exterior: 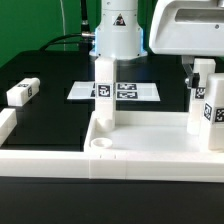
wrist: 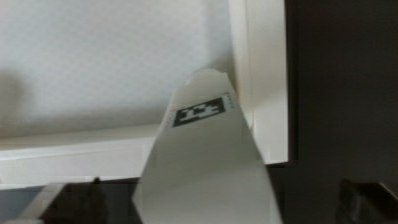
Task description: Assemble desk
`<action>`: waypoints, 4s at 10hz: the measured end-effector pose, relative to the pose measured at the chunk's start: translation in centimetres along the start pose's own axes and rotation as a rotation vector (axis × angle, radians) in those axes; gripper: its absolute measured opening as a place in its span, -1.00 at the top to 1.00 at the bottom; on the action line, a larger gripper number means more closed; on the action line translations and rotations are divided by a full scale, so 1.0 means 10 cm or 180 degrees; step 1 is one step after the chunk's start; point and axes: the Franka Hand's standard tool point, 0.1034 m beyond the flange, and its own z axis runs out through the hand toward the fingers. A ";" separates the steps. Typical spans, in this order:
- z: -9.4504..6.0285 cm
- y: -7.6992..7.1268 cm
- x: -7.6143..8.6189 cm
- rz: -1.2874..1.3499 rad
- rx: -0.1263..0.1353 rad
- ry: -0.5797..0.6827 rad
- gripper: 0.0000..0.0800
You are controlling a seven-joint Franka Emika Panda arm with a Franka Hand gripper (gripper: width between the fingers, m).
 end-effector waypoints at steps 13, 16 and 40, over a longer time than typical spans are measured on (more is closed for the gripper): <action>0.00 0.03 0.01 0.0392 -0.0019 0.0005 0.27; 0.01 0.03 0.00 0.1235 0.0032 -0.0017 0.27; 0.06 0.05 0.01 0.1225 0.0071 0.0009 -0.62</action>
Offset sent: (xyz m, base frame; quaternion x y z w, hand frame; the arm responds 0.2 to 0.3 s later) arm 0.0000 0.0000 0.0000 0.0000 0.0000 -0.1296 0.9916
